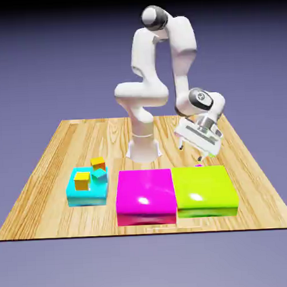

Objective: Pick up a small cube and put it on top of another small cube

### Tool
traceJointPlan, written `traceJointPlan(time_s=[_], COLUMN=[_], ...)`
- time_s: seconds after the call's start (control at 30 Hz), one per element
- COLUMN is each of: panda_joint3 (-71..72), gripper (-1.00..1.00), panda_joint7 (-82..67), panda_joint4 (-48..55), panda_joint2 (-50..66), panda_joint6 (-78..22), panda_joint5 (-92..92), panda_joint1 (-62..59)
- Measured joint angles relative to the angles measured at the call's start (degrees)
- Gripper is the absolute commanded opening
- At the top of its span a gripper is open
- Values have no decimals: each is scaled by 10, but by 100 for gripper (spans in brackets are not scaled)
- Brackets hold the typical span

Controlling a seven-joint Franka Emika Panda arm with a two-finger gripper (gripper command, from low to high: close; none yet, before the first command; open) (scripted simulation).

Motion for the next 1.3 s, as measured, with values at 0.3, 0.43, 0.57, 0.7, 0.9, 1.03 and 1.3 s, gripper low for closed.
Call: traceJointPlan(time_s=[0.3,0.43,0.57,0.7,0.9,1.03,1.3], panda_joint3=[187,270,353,436,561,639,674], gripper=[0,0,0,0,0,0,0], panda_joint7=[-212,-306,-388,-463,-576,-638,-575], panda_joint4=[-8,-12,-22,-36,-57,-74,-15], panda_joint2=[17,24,15,-3,-29,-54,-185], panda_joint6=[-91,-131,-153,-165,-184,-185,-153], panda_joint5=[-138,-200,-274,-355,-476,-560,-663], panda_joint1=[-39,-57,-88,-125,-182,-225,-326])
